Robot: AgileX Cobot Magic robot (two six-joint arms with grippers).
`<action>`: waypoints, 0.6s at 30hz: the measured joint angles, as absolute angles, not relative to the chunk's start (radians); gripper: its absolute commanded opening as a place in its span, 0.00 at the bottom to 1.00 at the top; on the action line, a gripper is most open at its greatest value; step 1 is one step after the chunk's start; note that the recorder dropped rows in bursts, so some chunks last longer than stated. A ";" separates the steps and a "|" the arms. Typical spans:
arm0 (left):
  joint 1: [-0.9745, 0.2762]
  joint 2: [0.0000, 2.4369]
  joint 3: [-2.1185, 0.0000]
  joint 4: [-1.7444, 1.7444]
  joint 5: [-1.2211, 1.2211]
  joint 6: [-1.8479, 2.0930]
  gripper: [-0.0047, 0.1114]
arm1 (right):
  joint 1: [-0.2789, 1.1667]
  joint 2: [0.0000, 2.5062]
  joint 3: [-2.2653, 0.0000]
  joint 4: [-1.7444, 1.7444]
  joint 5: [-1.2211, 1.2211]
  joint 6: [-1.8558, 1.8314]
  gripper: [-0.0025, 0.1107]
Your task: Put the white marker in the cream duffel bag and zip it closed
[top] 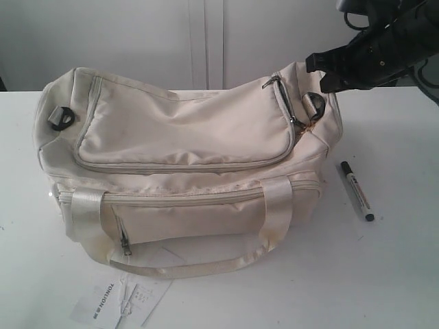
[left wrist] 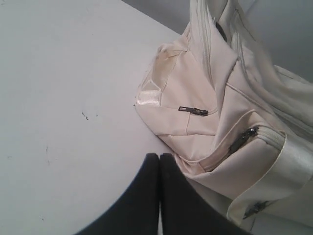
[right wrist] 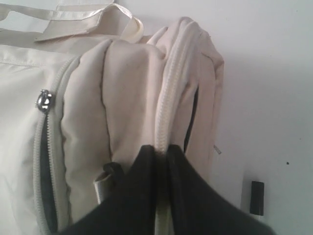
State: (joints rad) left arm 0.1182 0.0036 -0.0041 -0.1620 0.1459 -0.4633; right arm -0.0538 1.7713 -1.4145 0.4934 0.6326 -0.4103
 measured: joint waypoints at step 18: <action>0.118 0.006 -0.095 -0.166 0.032 -0.457 0.04 | -0.054 1.771 -1.415 0.496 0.635 -0.412 0.02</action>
State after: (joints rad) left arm 0.1182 0.0056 -0.0952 -0.1658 0.0321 -0.4568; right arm -0.0538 1.7713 -1.4145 0.4957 0.6345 -0.4121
